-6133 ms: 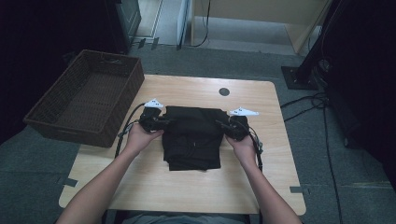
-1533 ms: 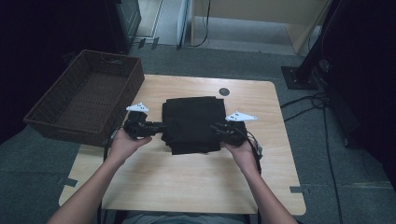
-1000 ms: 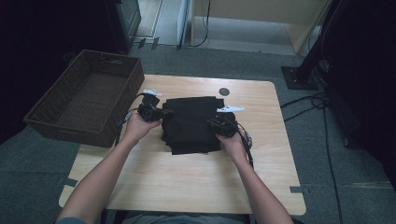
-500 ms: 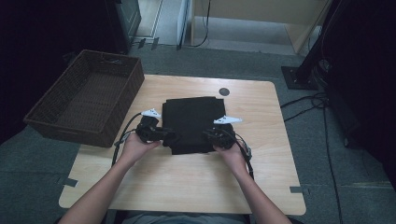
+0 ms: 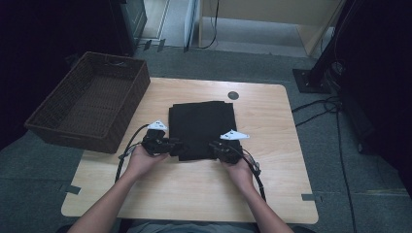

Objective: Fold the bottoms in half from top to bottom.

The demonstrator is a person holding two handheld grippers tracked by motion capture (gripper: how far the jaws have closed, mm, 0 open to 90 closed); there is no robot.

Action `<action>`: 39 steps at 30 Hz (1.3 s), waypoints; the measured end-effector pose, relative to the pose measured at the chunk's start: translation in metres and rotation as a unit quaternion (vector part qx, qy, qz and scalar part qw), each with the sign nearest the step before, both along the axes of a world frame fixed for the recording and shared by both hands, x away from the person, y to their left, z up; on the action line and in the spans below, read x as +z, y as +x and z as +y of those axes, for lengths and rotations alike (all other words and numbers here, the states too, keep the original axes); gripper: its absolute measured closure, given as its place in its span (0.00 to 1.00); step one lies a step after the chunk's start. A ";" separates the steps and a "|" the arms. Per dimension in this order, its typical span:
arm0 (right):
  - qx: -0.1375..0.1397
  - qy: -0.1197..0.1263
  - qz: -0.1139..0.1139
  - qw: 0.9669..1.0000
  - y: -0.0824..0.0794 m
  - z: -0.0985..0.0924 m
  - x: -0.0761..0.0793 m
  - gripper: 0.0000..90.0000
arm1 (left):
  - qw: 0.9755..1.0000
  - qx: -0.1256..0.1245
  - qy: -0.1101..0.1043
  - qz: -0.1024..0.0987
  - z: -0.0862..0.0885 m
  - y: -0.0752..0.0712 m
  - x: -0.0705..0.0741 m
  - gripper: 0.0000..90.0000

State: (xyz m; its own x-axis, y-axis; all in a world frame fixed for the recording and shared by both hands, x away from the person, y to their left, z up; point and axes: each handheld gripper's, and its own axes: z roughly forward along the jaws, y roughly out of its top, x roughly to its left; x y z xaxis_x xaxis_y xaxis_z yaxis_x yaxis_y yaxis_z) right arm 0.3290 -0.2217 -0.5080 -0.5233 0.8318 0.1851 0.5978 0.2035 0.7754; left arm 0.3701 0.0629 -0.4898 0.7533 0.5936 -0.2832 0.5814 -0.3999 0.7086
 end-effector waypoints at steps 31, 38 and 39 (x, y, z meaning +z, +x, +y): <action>-0.008 0.001 -0.013 1.000 0.031 0.044 0.016 0.73 | 1.000 0.006 -0.017 -0.020 0.005 0.028 0.028 0.61; -0.001 0.005 -0.005 1.000 0.022 0.042 0.001 0.73 | 1.000 0.027 -0.001 -0.007 0.006 0.054 0.023 0.61; -0.001 0.006 -0.007 1.000 0.020 0.041 0.000 0.73 | 1.000 0.029 -0.003 -0.004 0.006 0.057 0.022 0.60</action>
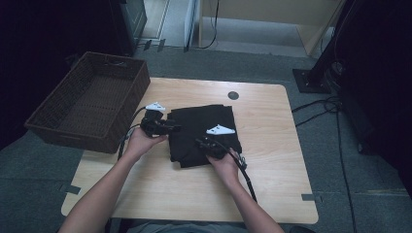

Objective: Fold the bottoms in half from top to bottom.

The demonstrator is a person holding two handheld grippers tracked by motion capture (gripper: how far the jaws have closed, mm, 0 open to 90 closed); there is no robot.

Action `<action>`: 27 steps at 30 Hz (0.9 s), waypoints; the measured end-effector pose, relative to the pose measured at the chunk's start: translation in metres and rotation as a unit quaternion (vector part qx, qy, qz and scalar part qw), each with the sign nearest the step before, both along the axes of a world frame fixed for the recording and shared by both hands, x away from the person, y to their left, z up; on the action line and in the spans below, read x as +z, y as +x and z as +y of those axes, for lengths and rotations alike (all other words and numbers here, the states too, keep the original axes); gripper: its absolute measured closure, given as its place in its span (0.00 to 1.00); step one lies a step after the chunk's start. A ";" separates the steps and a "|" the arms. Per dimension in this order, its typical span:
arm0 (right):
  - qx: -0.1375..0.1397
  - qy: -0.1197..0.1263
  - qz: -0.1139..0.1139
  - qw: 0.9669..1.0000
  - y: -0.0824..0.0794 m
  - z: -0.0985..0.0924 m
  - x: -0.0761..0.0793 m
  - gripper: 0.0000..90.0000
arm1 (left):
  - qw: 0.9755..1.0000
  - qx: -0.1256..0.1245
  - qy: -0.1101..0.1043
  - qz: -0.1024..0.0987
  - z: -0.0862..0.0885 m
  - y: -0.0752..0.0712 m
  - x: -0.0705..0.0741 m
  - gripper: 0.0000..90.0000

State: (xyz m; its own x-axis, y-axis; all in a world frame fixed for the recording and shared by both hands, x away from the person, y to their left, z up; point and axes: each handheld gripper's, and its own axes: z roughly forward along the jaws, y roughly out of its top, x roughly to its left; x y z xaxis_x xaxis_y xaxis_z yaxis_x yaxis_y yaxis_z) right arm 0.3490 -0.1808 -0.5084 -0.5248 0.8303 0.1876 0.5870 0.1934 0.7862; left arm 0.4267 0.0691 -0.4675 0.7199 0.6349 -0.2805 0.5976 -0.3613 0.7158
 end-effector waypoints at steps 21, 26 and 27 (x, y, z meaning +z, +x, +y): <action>0.005 -0.001 -0.019 1.000 -0.035 0.000 -0.004 0.73 | 0.999 0.044 -0.001 0.004 -0.016 0.053 -0.016 0.55; 0.002 -0.006 -0.020 1.000 -0.036 0.001 -0.004 0.73 | 0.998 0.060 -0.005 0.008 -0.015 0.059 -0.023 0.57; 0.001 -0.005 -0.021 1.000 -0.036 0.002 -0.004 0.73 | 0.998 0.055 0.005 0.021 -0.016 0.062 -0.022 0.57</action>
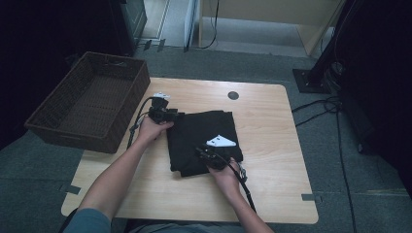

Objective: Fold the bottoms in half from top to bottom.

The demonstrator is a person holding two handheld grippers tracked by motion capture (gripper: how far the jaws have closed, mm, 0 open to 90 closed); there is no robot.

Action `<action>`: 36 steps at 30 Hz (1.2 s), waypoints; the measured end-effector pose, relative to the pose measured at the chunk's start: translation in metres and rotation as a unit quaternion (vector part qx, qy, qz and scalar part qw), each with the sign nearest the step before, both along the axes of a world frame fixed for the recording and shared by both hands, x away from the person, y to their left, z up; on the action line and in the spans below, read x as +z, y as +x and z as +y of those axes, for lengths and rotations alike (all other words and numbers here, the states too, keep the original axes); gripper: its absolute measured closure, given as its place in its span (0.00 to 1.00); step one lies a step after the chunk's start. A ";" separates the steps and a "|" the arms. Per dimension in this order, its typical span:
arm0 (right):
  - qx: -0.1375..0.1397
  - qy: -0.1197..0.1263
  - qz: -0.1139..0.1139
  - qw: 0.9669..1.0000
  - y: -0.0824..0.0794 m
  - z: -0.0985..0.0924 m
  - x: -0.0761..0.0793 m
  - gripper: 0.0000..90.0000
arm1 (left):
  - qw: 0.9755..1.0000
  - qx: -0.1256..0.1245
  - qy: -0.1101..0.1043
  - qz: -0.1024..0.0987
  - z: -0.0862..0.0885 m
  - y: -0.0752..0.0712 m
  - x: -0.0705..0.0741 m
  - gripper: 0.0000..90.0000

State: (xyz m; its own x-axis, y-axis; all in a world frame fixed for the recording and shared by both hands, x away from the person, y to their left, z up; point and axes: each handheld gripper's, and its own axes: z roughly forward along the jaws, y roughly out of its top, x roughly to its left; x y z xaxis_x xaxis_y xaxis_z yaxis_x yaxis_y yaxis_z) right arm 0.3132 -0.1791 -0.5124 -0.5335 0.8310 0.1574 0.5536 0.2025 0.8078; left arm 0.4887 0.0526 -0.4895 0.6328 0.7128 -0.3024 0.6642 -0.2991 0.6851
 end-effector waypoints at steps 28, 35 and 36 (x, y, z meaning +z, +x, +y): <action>0.000 0.002 0.000 1.000 0.001 0.000 -0.001 0.72 | 0.997 -0.047 0.055 -0.015 -0.025 0.001 -0.016 0.42; 0.001 0.005 -0.001 1.000 0.001 -0.001 -0.001 0.72 | 0.997 -0.056 0.050 -0.006 -0.026 0.005 -0.017 0.44; 0.000 0.005 -0.001 1.000 0.001 -0.001 -0.002 0.72 | 0.997 -0.060 0.053 -0.007 -0.027 0.003 -0.017 0.44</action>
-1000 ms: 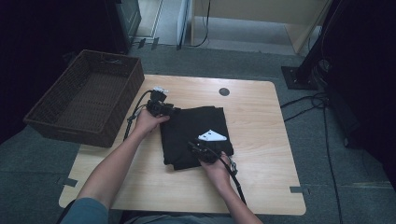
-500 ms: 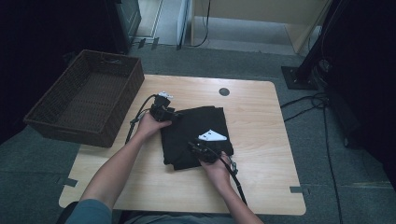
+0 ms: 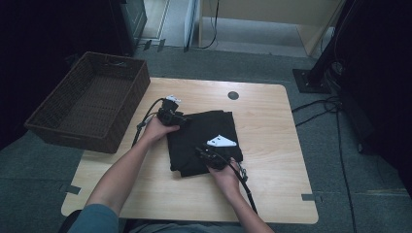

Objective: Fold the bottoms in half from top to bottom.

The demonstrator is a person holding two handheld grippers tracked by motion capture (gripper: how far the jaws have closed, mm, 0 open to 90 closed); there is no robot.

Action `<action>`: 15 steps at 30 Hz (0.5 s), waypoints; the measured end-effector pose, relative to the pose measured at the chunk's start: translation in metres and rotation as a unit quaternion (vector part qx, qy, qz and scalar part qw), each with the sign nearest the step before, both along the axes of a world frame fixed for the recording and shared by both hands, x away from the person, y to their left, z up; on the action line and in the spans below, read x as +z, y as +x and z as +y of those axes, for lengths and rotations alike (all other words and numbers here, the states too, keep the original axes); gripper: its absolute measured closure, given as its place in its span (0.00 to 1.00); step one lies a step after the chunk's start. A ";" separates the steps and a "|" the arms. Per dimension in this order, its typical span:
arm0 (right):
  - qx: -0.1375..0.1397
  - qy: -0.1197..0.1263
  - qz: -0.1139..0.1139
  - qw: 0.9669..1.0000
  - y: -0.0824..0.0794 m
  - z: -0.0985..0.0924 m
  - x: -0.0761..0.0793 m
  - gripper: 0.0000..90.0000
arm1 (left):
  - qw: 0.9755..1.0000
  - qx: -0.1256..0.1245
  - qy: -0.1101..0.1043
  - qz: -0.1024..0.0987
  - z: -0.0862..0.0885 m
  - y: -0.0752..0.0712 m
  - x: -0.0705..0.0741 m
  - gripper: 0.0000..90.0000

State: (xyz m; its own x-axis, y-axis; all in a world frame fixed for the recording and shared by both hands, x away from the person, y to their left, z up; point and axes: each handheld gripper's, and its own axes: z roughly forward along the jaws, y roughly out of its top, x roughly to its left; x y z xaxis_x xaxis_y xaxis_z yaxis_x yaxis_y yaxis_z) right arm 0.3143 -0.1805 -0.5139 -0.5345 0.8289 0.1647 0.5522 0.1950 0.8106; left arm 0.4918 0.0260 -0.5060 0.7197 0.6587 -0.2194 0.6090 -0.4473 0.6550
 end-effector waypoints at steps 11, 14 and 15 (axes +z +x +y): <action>-0.004 0.004 0.012 1.000 0.001 -0.001 0.003 0.71 | 0.999 -0.033 0.027 -0.010 -0.003 -0.019 0.002 0.80; -0.010 0.009 0.023 1.000 -0.006 -0.005 0.015 0.71 | 0.999 -0.031 0.036 -0.007 -0.005 -0.020 0.005 0.89; -0.007 0.009 0.020 1.000 -0.012 -0.006 0.019 0.71 | 0.999 -0.027 0.033 -0.003 -0.005 -0.019 0.006 0.90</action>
